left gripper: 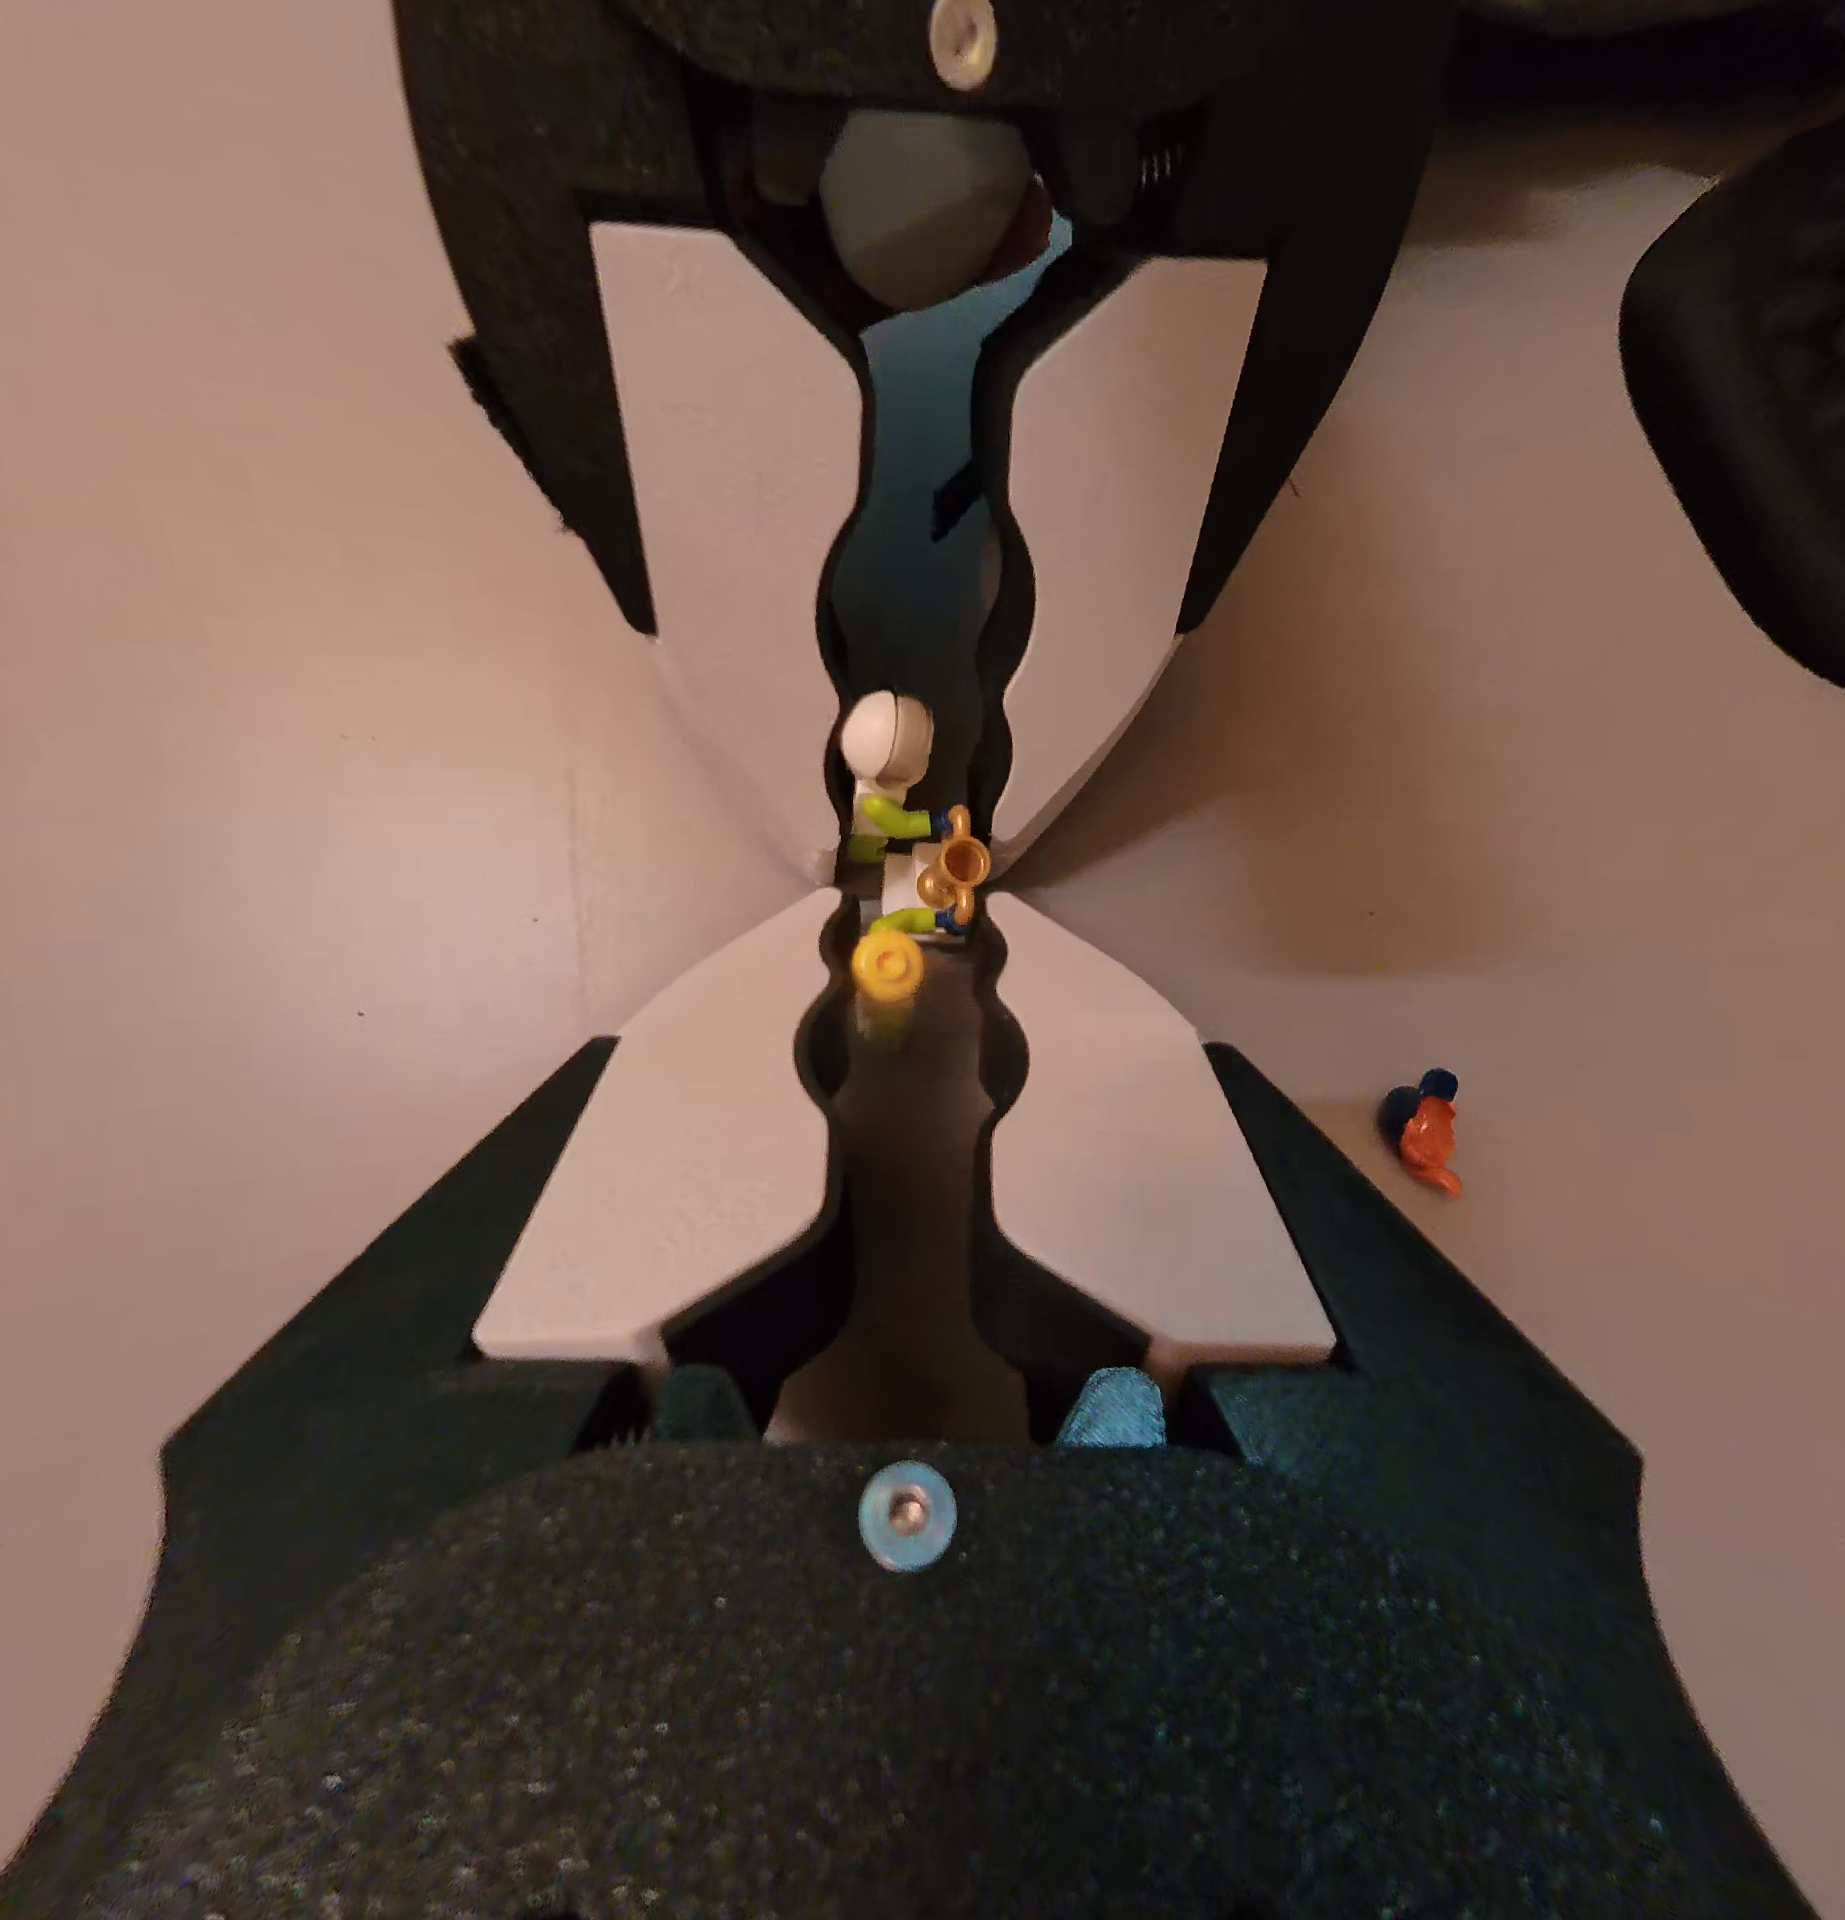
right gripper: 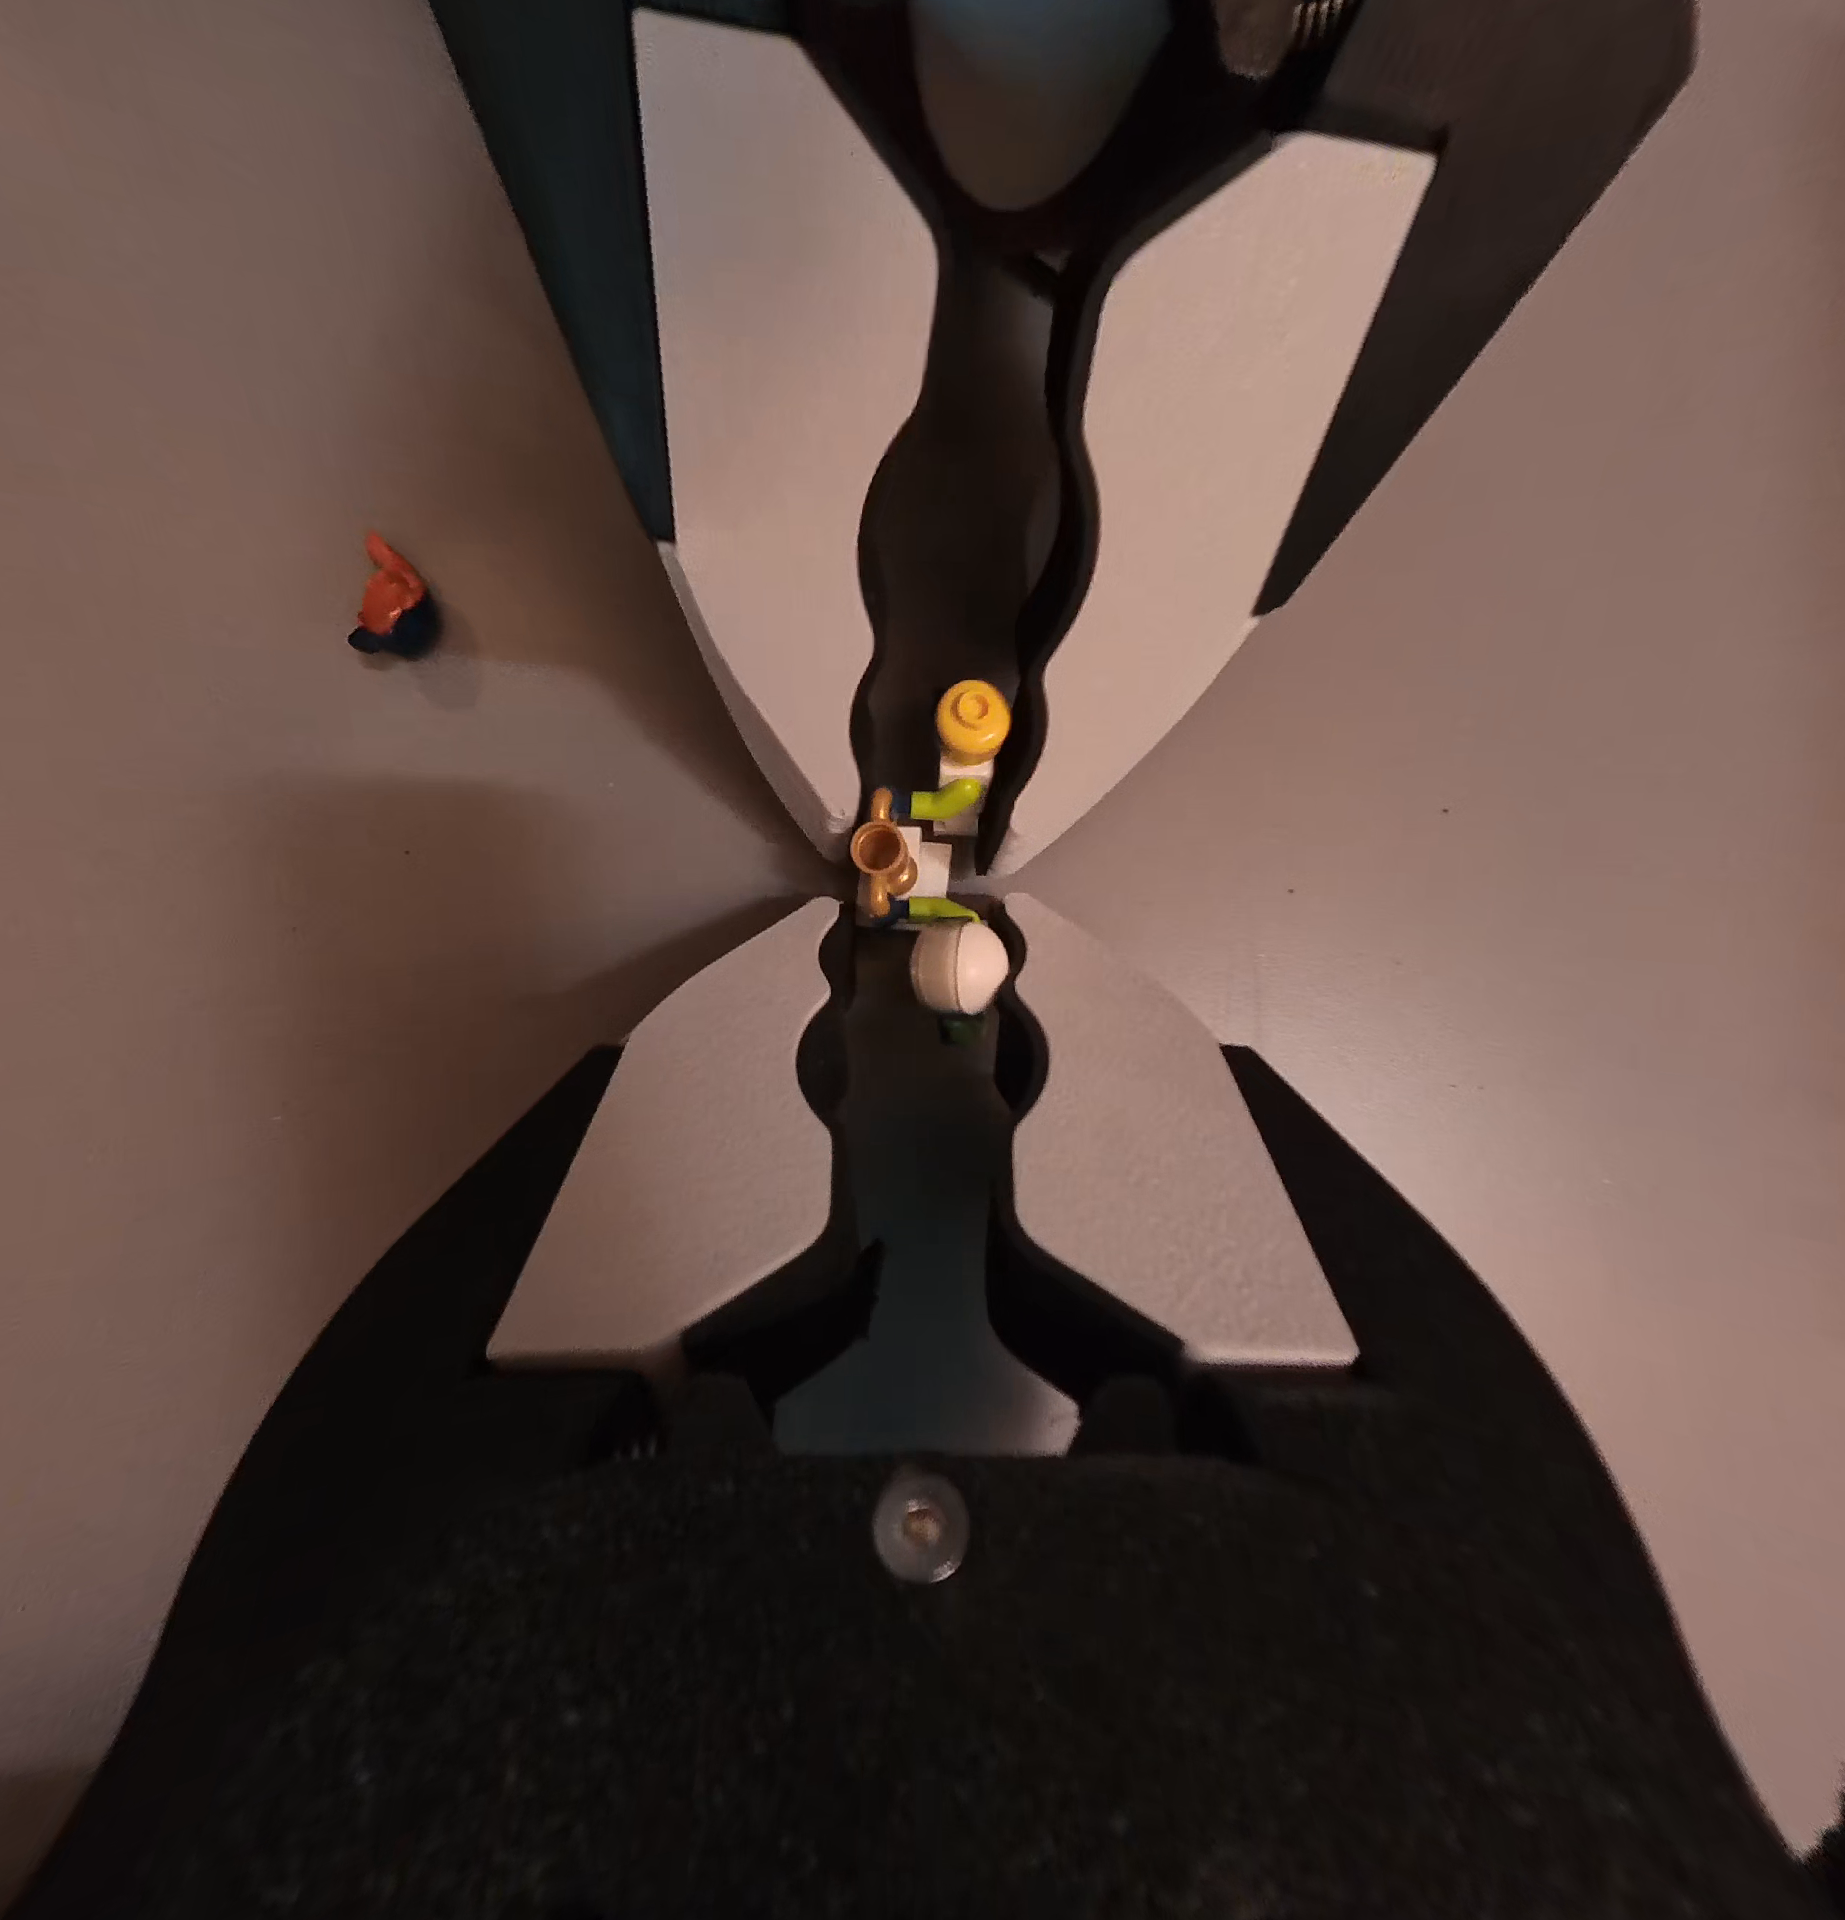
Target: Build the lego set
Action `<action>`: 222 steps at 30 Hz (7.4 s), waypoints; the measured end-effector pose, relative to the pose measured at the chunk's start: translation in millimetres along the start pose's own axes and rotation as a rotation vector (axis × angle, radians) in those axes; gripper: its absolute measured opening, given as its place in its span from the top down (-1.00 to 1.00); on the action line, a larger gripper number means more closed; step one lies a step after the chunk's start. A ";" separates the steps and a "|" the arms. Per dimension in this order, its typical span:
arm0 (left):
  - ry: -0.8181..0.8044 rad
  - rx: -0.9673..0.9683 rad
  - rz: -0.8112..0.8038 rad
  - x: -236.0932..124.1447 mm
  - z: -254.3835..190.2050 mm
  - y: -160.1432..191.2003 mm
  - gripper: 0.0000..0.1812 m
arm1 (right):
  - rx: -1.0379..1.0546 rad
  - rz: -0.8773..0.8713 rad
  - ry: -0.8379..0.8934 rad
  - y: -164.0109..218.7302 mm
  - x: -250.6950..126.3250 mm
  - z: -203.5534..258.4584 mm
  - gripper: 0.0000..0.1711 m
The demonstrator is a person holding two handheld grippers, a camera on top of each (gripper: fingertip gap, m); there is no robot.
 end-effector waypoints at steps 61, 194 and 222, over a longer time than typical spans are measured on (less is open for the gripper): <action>-0.078 0.005 0.041 -13.8 16.3 -12.5 0.89 | 0.519 -0.377 0.419 82.8 -115.0 56.5 0.70; -0.254 -0.255 0.224 -71.4 -3.0 73.7 0.39 | 0.544 -0.374 0.431 80.1 -93.8 63.6 0.75; 0.106 -0.026 0.081 1.4 -88.9 24.5 0.66 | 0.544 -0.357 0.428 79.6 -92.3 64.3 0.75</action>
Point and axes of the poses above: each gripper's, where its closed fingertips meet, x out along the fingers, y out of its underside, z = x × y across the jaws, the point moved 9 cm from there along -x, back along the fingers, and after that the axes turned 13 degrees about y, right-handed, at the moved point
